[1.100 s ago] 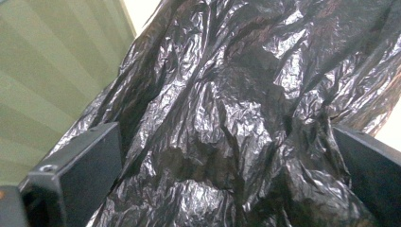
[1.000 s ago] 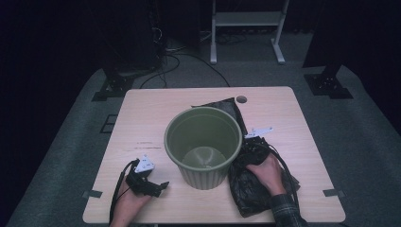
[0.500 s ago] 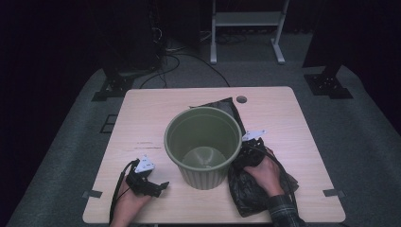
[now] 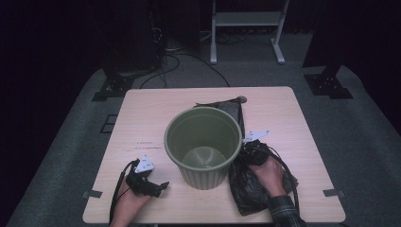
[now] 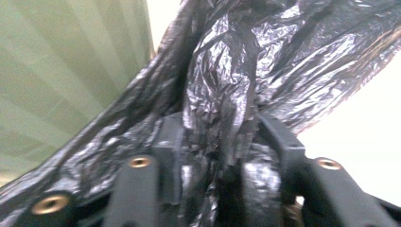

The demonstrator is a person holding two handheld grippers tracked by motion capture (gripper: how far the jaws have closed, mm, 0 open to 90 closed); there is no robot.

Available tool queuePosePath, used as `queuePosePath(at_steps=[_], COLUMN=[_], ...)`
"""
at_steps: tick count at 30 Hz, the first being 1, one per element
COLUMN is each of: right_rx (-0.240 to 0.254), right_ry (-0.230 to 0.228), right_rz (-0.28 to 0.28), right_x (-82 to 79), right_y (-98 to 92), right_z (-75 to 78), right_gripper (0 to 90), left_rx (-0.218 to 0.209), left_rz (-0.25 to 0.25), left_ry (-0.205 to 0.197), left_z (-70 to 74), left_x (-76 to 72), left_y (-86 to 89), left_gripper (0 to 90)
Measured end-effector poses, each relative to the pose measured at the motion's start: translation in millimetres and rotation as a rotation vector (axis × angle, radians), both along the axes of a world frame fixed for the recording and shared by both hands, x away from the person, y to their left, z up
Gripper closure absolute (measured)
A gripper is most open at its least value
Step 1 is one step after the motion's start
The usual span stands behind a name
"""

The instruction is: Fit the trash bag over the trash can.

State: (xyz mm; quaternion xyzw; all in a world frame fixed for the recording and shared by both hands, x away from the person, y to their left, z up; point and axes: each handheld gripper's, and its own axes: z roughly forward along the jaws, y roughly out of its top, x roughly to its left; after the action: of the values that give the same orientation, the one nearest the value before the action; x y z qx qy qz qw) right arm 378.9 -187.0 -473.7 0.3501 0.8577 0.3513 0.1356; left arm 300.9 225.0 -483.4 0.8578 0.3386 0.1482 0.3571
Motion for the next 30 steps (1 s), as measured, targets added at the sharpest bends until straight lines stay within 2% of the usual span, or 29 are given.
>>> queuePosePath(at_steps=[5, 6, 10, 13, 20, 30], right_rx=[0.011, 0.016, 0.052, 0.07, 0.116, 0.122], right_ry=[0.019, 0.029, 0.075, 0.089, 0.088, 0.081], right_rz=[0.03, 0.039, 0.073, 0.094, 0.153, 0.261], right_x=[-2.9, -3.6, -6.5, -10.6, -23.5, -40.8], right_y=[-2.4, -3.5, -7.6, -10.5, -20.0, -30.3], right_z=[0.6, 0.7, 0.6, 3.0, 23.2, 49.5], right_gripper=[85.2, 86.6, 87.8, 87.9, 88.3, 88.3], left_rx=[0.0, 0.0, 0.0, 0.0, 0.0, -0.001], left_rz=[0.0, 0.0, 0.0, 0.0, 0.001, 0.001], left_ry=[0.0, 0.0, 0.0, 0.0, 0.0, 0.0], left_z=[0.0, 0.0, 0.0, 0.0, 0.1, 0.0], left_x=[0.0, 0.0, 0.0, 0.0, 0.0, -0.1], left_y=[0.0, 0.0, 0.0, 0.0, -0.1, -0.2], left_gripper=[0.0, 0.0, 0.0, 0.0, 0.0, 0.0])
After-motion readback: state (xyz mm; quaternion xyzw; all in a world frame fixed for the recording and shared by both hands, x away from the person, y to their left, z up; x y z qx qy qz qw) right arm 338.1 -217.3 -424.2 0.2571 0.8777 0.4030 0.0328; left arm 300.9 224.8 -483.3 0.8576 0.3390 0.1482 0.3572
